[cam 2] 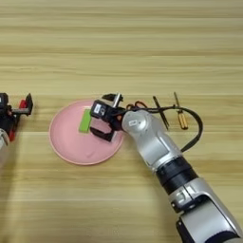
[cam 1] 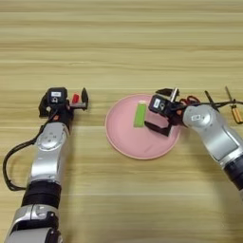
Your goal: Move the objects on the table
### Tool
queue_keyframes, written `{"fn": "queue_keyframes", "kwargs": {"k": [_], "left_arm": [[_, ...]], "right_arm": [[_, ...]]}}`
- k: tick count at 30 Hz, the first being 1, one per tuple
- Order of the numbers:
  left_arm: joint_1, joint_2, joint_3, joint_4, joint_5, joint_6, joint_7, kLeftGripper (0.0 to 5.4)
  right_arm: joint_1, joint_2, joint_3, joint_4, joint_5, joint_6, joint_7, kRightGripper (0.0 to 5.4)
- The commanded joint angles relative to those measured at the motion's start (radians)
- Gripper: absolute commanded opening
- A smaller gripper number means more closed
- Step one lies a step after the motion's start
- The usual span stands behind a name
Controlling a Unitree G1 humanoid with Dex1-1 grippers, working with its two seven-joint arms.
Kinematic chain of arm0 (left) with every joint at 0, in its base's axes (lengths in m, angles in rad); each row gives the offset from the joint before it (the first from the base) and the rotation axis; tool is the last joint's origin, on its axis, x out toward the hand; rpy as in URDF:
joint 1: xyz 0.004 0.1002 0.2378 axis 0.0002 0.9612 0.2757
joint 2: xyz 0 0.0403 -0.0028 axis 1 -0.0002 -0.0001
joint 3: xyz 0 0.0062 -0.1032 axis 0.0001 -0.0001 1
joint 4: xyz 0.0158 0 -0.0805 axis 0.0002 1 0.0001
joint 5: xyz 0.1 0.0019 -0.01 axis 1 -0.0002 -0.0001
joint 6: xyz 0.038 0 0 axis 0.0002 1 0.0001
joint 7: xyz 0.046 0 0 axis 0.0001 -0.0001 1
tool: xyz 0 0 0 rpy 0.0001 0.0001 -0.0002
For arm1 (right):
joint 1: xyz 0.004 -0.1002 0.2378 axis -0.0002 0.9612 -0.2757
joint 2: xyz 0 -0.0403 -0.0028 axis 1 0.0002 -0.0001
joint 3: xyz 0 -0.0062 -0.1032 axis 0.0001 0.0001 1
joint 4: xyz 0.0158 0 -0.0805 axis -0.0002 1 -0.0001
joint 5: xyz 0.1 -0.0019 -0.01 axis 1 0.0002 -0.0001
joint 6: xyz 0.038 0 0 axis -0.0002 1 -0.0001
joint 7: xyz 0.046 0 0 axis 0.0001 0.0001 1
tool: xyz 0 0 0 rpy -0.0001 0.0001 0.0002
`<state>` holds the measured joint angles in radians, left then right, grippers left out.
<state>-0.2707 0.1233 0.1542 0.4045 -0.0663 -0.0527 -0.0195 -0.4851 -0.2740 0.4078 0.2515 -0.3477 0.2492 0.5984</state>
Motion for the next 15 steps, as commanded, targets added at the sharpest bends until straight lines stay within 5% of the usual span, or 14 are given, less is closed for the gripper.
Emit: {"fn": "queue_keyframes", "kwargs": {"k": [1, 9, 15], "left_arm": [[0.005, 0.008, -0.001, -0.008, 0.003, 0.001, -0.001, 5.4], [0.029, 0.025, -0.038, -0.135, 0.017, 0.055, -0.035, 5.4], [0.05, 0.021, -0.083, -0.295, 0.003, 0.153, -0.086, 5.4]], "right_arm": [[-0.009, -0.006, -0.072, -0.023, 0.046, 0.018, -0.022, 5.37], [-0.006, -0.032, -0.235, -0.045, 0.148, 0.048, -0.079, 5.37], [-0.03, -0.022, -0.355, 0.073, 0.223, 0.013, -0.177, 5.37]]}}
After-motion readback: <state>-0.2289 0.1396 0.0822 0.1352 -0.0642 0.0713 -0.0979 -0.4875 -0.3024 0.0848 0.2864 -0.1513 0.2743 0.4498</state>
